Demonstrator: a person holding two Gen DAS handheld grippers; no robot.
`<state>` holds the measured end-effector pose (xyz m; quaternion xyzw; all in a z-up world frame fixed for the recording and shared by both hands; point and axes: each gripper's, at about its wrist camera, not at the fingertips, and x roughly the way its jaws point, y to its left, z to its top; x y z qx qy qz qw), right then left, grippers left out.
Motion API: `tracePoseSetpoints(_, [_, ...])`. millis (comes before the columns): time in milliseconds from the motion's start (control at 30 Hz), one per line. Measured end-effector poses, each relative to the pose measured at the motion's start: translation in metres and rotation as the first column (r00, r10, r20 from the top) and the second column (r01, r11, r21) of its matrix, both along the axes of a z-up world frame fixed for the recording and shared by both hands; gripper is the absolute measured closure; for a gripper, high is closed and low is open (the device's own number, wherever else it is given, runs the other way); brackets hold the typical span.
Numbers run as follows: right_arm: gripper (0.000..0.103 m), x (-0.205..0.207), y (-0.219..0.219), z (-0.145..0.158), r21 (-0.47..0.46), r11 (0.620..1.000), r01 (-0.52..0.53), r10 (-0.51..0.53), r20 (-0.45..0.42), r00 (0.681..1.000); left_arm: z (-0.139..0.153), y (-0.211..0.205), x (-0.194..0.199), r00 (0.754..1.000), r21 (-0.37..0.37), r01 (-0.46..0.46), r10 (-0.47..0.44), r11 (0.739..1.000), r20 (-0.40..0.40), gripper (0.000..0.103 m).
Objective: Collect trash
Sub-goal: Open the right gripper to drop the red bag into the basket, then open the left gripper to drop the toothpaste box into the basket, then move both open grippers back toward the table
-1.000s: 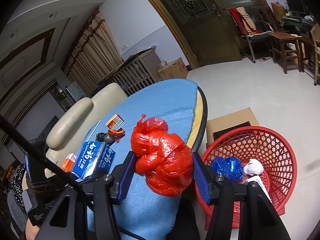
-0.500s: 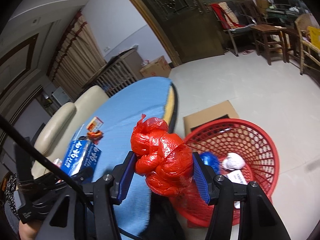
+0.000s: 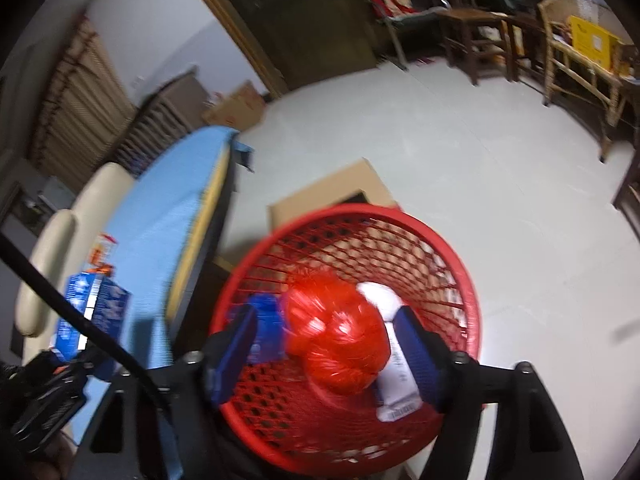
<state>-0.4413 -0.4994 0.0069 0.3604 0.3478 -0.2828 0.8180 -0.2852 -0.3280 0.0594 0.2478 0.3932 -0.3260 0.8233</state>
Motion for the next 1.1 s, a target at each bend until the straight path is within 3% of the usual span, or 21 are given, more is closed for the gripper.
tracePoseSetpoints(300, [0.026, -0.023, -0.019, 0.003, -0.008, 0.997, 0.074, -0.073, 0.038, 0.997, -0.010, -0.035, -0.019, 0.994, 0.008, 0.101, -0.100, 0.995, -0.045, 0.049])
tracePoseSetpoints(500, [0.025, -0.048, -0.034, 0.014, -0.021, 0.990, 0.138, -0.136, 0.072, 0.988, -0.017, -0.067, -0.044, 0.970, -0.014, 0.210, -0.210, 0.978, -0.120, 0.047])
tracePoseSetpoints(667, [0.025, -0.064, -0.040, 0.024, -0.032, 0.984, 0.178, -0.174, 0.089, 0.981, -0.028, -0.082, -0.050, 0.944, -0.016, 0.257, -0.254, 0.966, -0.212, 0.031])
tracePoseSetpoints(933, [0.026, -0.052, -0.028, 0.032, -0.042, 0.988, 0.148, -0.144, 0.098, 0.985, -0.017, -0.039, -0.011, 0.958, -0.079, 0.133, -0.148, 0.988, -0.245, 0.030])
tracePoseSetpoints(1100, [0.026, -0.015, 0.002, 0.034, -0.046, 0.998, 0.037, -0.033, 0.082, 0.996, -0.014, 0.011, 0.020, 0.973, -0.096, 0.015, -0.037, 0.995, -0.228, 0.030])
